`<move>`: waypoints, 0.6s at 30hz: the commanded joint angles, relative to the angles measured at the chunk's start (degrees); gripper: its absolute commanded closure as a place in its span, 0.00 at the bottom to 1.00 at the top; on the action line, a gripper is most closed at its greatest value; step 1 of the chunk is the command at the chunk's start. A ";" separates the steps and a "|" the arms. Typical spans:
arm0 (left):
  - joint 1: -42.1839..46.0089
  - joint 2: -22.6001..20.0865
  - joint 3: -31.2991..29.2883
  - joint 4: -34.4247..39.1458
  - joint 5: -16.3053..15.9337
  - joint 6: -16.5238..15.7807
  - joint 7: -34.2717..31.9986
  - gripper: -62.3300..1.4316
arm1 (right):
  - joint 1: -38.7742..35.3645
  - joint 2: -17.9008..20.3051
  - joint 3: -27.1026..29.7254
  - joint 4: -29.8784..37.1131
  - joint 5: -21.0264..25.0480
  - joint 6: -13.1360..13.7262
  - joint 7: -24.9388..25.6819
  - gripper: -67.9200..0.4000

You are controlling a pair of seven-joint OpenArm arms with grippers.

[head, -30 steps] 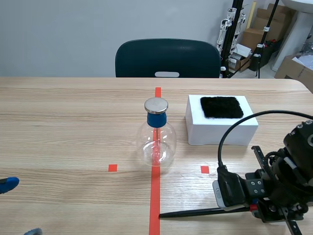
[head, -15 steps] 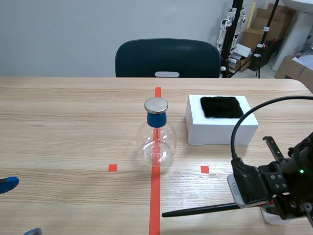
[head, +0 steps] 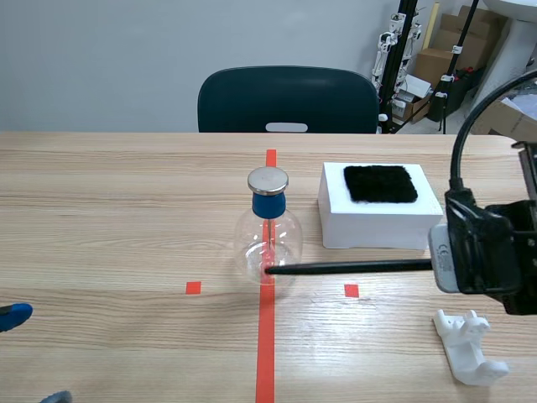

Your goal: Do the electroscope experiment. pick up the black charging rod

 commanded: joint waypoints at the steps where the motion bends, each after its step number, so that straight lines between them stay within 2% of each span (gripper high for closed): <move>1: -0.04 0.24 -0.04 0.50 -0.55 0.09 -2.51 0.00 | -3.50 -1.11 1.55 1.16 -4.74 -4.59 1.97 0.99; 5: -0.04 0.24 -0.04 0.50 -0.55 0.09 -2.51 0.00 | -13.53 -7.39 6.58 3.54 -21.62 -17.70 5.29 0.99; 8: -0.04 0.24 -0.04 0.50 -0.55 0.09 -2.49 0.00 | -19.02 -13.27 9.46 4.66 -32.46 -24.41 8.13 0.99; 11: -0.04 0.24 -0.04 0.50 -0.55 0.09 -2.51 0.00 | -23.21 -20.39 11.50 5.68 -41.99 -28.94 11.17 0.99; 14: -0.04 0.24 -0.04 0.50 -0.55 0.09 -2.51 0.00 | -26.62 -29.18 12.50 6.03 -52.13 -32.94 14.38 0.99; 18: -0.04 0.24 -0.04 0.50 -0.55 0.09 -2.51 0.00 | -27.76 -38.69 12.76 6.03 -60.57 -34.51 15.76 0.99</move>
